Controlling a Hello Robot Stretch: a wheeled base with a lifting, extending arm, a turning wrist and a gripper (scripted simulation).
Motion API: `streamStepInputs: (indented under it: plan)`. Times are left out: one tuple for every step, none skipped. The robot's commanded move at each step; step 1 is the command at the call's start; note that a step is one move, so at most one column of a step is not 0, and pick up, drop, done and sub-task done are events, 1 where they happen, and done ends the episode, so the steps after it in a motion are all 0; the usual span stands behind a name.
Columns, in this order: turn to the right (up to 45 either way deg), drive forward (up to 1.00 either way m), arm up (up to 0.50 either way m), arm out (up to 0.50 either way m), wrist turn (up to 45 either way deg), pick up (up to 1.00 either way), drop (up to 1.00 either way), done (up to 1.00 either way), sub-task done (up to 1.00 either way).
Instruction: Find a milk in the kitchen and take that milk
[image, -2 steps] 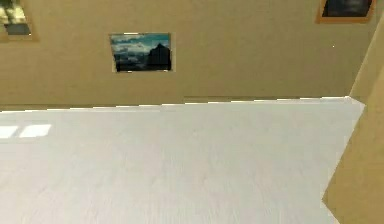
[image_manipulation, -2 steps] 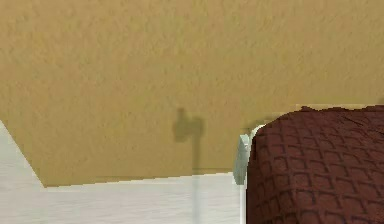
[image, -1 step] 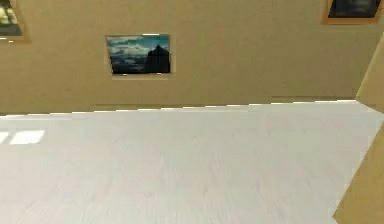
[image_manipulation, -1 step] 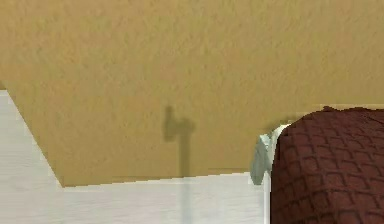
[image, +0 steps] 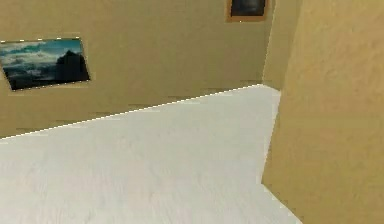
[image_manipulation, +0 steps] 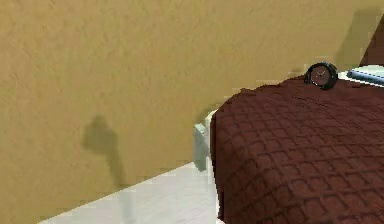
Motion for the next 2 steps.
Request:
streamStepInputs:
  plan:
    - [0.0,1.0,0.0,0.0,0.0,0.0,0.0,0.0,0.0]
    - [0.0,0.25,0.0,0.0,0.0,0.0,0.0,0.0,0.0]
